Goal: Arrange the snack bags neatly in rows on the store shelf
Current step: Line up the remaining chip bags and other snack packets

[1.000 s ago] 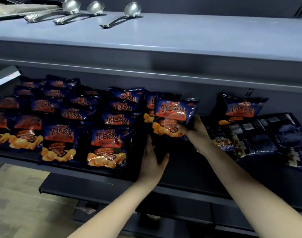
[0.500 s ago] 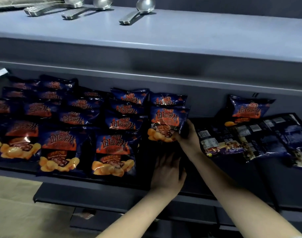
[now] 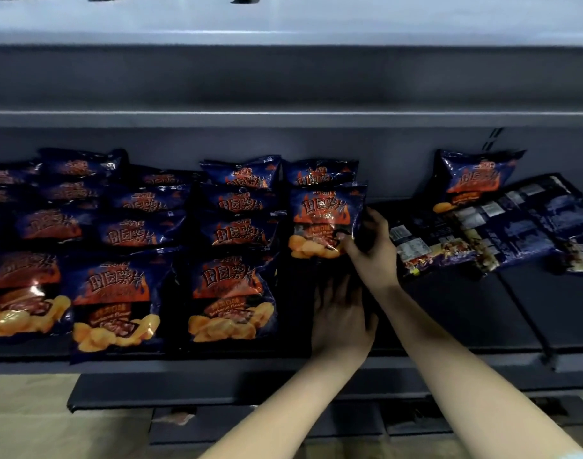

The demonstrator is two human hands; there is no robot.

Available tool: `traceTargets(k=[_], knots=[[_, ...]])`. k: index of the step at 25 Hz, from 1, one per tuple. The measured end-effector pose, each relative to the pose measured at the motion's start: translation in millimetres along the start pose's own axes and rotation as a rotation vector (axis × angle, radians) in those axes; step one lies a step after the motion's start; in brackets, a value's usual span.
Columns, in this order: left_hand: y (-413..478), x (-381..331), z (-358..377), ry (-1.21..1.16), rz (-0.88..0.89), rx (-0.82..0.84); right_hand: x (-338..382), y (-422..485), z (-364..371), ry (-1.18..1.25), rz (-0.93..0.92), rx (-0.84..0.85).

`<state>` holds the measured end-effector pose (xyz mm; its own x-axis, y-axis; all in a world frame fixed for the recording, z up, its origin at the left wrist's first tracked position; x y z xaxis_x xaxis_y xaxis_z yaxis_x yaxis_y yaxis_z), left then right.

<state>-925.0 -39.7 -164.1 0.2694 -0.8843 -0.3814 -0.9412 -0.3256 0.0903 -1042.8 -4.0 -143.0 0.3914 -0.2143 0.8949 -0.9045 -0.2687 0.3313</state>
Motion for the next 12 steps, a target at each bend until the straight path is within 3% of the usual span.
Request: traceTargets(k=[3, 8, 12], knots=[[0, 1, 0, 0.074, 0.003, -0.033, 3, -2, 2, -0.039, -0.017, 0.014], [1, 3, 5, -0.013, 0.011, -0.070, 3, -1, 4, -0.072, -0.012, 0.020], [1, 2, 1, -0.098, 0.044, -0.082, 9, -16, -8, -0.088, -0.113, -0.117]])
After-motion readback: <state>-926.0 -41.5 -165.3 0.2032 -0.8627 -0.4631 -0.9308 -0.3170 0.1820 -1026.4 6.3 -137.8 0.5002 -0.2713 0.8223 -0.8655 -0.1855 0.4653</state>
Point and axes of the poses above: each hand's wrist, its own y-axis towards the middle knuckle, its own z-axis out of the palm, x = y × z, the point moved 4 cm from there along y, towards the middle knuckle, and after that the axes turned 4 degrees about -z, right-handed, at the moved point
